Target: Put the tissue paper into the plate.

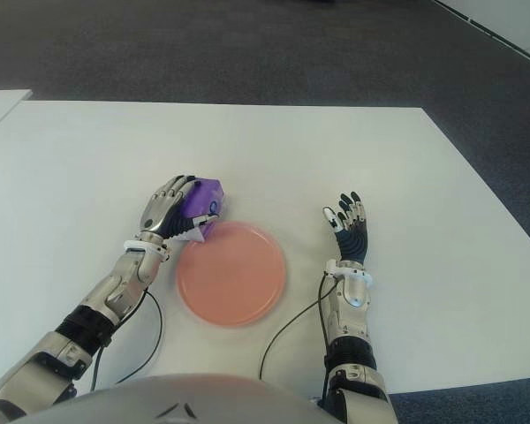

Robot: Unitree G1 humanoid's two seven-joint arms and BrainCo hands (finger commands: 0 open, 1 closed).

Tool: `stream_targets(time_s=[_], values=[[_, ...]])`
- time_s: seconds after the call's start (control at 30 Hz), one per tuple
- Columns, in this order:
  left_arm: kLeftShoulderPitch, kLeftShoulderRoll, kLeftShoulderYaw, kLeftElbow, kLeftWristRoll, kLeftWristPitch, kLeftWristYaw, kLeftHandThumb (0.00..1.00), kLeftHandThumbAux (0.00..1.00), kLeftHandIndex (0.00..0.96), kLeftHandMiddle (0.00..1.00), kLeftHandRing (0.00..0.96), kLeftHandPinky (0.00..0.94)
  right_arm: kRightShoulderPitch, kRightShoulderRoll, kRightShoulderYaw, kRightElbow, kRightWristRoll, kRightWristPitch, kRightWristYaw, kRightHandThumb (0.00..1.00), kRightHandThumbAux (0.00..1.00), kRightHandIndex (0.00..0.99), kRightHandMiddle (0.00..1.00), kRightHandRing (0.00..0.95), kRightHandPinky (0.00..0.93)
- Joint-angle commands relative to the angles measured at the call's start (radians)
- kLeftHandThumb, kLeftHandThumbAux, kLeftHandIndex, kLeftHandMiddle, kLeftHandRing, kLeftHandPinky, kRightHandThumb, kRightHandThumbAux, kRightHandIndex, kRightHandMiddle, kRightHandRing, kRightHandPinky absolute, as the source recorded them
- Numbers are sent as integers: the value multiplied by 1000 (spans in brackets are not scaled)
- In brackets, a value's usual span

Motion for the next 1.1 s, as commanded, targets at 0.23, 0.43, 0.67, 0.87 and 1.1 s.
stream_targets(time_s=[0.23,0.43,0.67,0.87,1.1], values=[[6,0,-10,49,1,28,-39,173,251,74,53,30,55,118,36,10,97,2,101,6,325,590,22,151,102,52],[-12,-7,-17,83,16,38,-13,136,249,42,21,4,15,110,40,0,97,14,113,0,360,587,29,162,105,49],[-30,-9,-28,114,31,44,4,113,262,22,14,0,1,114,38,-1,77,27,124,7,386,575,26,156,100,54],[-43,-8,-39,130,38,50,-7,104,294,28,17,0,5,132,41,6,22,27,149,1,386,579,19,147,95,55],[-53,7,-64,121,52,75,-55,103,324,99,53,20,45,144,44,3,-35,33,195,-6,410,588,20,149,97,66]])
